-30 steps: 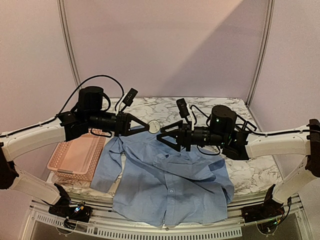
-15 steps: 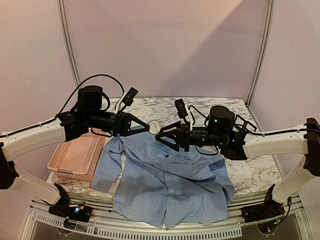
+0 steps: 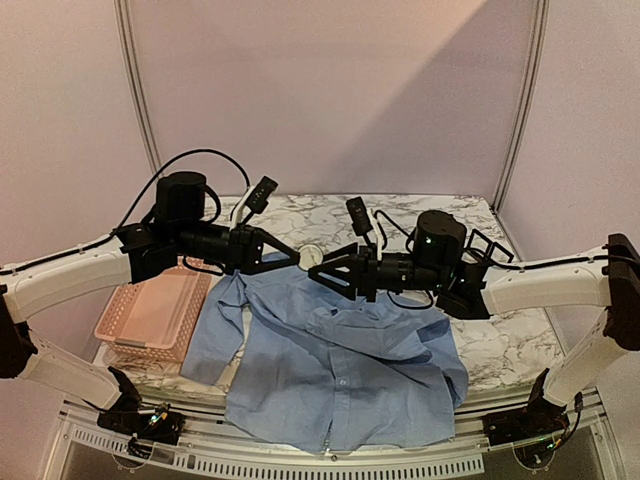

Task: Remove the brooch from the garment
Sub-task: Close the brooch securely.

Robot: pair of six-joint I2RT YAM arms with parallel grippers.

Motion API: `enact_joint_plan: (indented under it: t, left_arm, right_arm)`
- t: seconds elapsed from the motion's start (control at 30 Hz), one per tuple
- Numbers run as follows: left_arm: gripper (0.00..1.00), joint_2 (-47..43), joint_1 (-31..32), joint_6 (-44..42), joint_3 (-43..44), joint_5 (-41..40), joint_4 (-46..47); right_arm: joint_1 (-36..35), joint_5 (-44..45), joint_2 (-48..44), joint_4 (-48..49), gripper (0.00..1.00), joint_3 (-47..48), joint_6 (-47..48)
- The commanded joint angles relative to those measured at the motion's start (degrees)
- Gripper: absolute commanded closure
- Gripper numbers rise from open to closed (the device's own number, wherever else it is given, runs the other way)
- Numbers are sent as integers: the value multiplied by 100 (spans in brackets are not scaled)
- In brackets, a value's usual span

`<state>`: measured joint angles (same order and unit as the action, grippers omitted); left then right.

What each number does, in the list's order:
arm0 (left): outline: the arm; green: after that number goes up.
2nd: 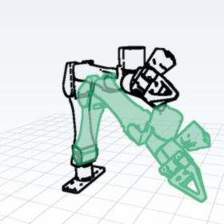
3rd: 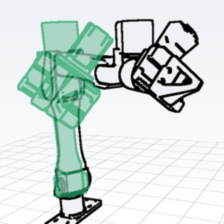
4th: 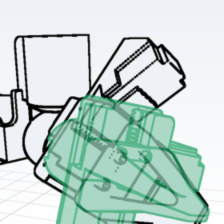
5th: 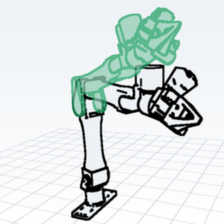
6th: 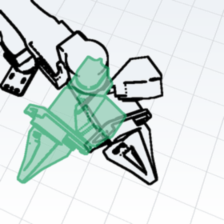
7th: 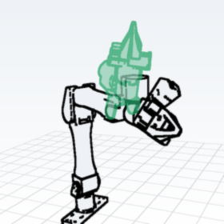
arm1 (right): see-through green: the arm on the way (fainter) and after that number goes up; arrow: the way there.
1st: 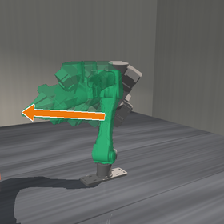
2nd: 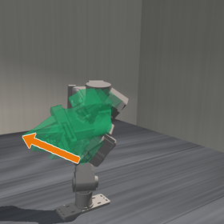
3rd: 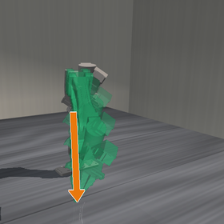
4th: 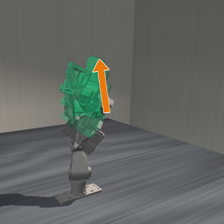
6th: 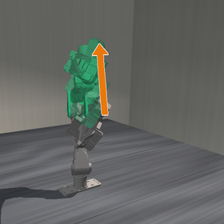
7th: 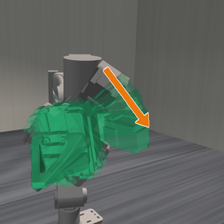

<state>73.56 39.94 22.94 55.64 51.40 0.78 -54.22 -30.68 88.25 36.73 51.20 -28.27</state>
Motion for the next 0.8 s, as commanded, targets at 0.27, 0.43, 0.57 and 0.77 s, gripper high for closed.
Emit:
enact_joint_plan:
  t: [0.27, 0.43, 0.57, 0.77]
  left_arm:
    - [100, 64, 179, -272, 105, 209, -343]
    - [100, 45, 206, -320, 122, 201, -392]
    - [100, 38, 222, -333, 125, 196, -392]
    - [100, 36, 238, -349, 123, 198, -406]
  right_arm:
    - [-1, -218, 115, 377, 63, 110, -186]
    - [1, -294, 160, 467, 69, 110, -260]
    - [-1, -363, 226, 531, 75, 118, -321]
    - [4, -478, 306, 584, 81, 153, -378]
